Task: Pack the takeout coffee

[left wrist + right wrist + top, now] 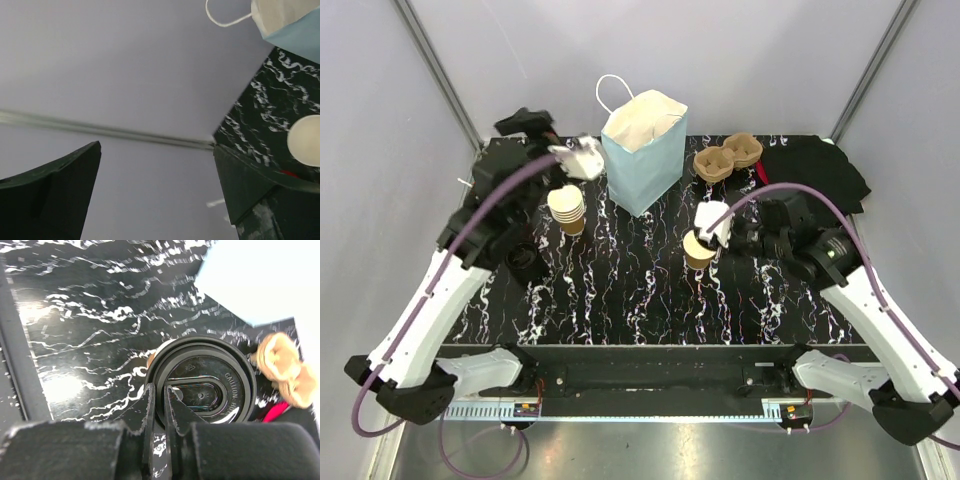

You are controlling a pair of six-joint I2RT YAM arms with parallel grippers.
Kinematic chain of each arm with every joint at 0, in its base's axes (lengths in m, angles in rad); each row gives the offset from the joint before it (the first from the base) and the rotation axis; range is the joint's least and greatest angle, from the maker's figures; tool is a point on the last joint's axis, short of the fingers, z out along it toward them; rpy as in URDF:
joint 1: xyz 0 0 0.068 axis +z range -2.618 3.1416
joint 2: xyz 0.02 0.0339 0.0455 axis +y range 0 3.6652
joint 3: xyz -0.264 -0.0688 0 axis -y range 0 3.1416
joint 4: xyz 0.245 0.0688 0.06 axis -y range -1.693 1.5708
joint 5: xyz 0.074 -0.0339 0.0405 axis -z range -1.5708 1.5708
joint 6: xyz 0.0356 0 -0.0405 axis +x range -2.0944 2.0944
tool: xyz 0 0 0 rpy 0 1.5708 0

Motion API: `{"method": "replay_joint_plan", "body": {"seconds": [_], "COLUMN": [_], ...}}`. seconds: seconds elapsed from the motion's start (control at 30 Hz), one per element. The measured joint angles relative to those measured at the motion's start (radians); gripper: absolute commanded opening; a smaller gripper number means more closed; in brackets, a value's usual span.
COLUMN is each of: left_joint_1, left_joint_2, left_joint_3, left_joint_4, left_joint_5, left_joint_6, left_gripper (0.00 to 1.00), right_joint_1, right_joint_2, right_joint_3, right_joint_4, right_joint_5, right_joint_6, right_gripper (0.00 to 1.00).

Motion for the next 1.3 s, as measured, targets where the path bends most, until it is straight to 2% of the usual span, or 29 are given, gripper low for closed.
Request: {"method": "replay_joint_plan", "body": {"seconds": [0.1,0.17,0.23,0.47,0.57,0.7,0.9,1.3], "left_joint_1": [0.094,0.1,0.1,0.099,0.099,0.098,0.087,0.061], "left_joint_2": [0.03,0.048,0.082,0.193,0.228,0.28,0.349,0.351], "left_joint_3": [0.074,0.08,0.065,-0.148,-0.237,-0.262,-0.266,-0.289], "left_joint_4": [-0.119,-0.183,-0.234,-0.168,-0.098,-0.02,0.077,0.153], "left_joint_5": [0.023,0.089,0.22,0.573,0.649,0.695,0.695,0.681], "left_joint_6": [-0.251,-0.388,-0.539,-0.839,-0.913,-0.976,-1.045,-1.088], "left_gripper": [0.99,0.99,0.99,0.99,0.99,0.99,0.99,0.99], "right_joint_1": [-0.05,-0.073,-0.092,-0.153,-0.173,-0.182,-0.182,-0.2], "right_joint_2": [0.058,0.119,0.198,0.403,0.421,0.421,0.447,0.447], "right_joint_3": [0.001,0.001,0.003,0.006,-0.011,-0.066,-0.104,-0.17], "right_joint_4": [0.018,0.031,0.043,0.095,0.155,0.239,0.296,0.34], "right_joint_5": [0.0,0.0,-0.002,-0.024,-0.032,-0.038,-0.082,-0.141], "right_joint_6": [0.016,0.023,0.028,0.058,0.069,0.082,0.108,0.13], "right_gripper": [0.05,0.04,0.03,0.02,0.02,0.03,0.02,0.02]}}
